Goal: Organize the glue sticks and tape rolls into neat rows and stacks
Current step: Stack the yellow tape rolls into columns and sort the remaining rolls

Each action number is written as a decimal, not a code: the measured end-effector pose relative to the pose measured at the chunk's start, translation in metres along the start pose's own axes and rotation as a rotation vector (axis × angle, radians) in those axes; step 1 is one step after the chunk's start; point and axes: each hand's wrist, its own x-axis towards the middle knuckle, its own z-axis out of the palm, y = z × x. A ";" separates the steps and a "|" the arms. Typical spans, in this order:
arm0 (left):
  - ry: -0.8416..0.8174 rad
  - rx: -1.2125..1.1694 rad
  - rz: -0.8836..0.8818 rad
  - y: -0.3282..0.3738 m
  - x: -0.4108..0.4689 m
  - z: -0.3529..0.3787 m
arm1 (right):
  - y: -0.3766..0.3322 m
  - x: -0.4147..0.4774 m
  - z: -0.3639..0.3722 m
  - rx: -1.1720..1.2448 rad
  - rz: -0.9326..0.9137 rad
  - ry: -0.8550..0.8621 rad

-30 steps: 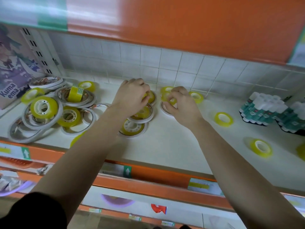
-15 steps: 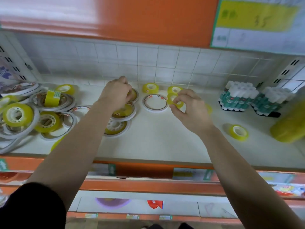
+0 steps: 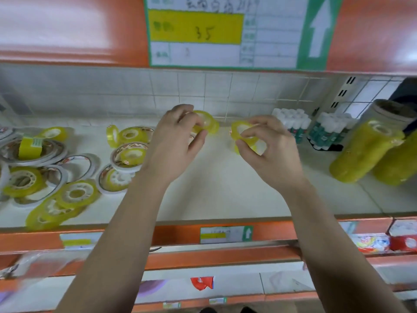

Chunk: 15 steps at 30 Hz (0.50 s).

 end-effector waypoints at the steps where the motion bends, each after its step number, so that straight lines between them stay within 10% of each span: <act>1: 0.000 -0.022 -0.008 0.011 0.000 0.004 | 0.002 -0.001 -0.009 -0.007 -0.004 0.010; 15: -0.052 -0.137 -0.002 0.135 0.015 0.079 | 0.092 -0.003 -0.172 -0.196 -0.007 0.182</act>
